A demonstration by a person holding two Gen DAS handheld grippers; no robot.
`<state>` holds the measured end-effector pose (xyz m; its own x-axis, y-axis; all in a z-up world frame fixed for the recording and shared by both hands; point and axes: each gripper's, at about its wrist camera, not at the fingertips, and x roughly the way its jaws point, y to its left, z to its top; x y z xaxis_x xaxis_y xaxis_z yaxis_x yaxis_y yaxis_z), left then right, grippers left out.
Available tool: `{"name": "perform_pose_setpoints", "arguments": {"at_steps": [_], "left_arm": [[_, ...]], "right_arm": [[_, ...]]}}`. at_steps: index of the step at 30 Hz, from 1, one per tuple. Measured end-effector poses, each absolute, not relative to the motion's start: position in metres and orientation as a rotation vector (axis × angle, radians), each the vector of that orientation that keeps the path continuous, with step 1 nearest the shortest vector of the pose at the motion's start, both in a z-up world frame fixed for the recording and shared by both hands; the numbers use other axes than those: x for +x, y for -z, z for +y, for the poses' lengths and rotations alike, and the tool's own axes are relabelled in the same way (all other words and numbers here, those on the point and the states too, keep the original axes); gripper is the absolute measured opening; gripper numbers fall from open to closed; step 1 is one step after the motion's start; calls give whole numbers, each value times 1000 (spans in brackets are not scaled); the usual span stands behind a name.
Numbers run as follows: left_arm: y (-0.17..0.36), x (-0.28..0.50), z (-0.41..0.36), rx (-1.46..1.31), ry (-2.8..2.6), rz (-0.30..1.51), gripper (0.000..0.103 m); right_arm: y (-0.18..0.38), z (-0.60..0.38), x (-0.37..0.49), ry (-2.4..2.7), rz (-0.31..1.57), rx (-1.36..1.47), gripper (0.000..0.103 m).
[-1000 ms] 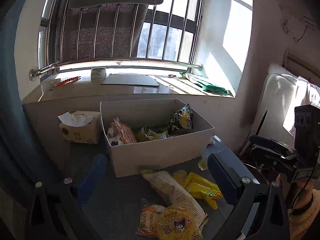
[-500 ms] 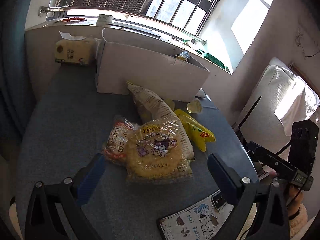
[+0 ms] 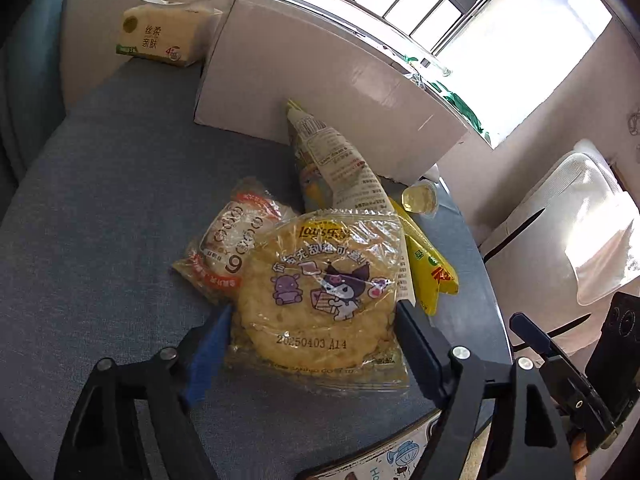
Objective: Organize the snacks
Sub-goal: 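Move the left gripper to the cartoon-printed Lay's bag and close on it, then lift the Lay's bag with the left gripper while the right grasps a yellow jelly cup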
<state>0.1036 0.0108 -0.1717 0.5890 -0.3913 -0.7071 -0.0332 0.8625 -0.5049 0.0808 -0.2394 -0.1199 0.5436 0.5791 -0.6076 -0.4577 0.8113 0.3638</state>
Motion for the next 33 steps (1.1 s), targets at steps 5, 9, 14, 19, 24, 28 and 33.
{"name": "perform_pose_setpoints", "arguments": {"at_steps": [5, 9, 14, 19, 24, 28, 33], "left_arm": [[161, 85, 23, -482, 208, 862, 78], [138, 70, 38, -469, 189, 778, 78], [114, 54, 45, -443, 213, 704, 78], [106, 44, 46, -446, 280, 669, 78], [104, 47, 44, -430, 312, 653, 78], [109, 48, 47, -441, 311, 665, 78], [111, 51, 51, -451, 305, 671, 78]], "right_arm": [[122, -243, 84, -604, 791, 189, 103], [124, -245, 89, -578, 798, 187, 103], [129, -244, 105, -557, 810, 171, 103], [133, -242, 144, -525, 816, 165, 103], [138, -232, 204, -454, 832, 34, 103], [143, -220, 242, -472, 820, -132, 103], [161, -213, 273, -459, 877, -240, 103]]}}
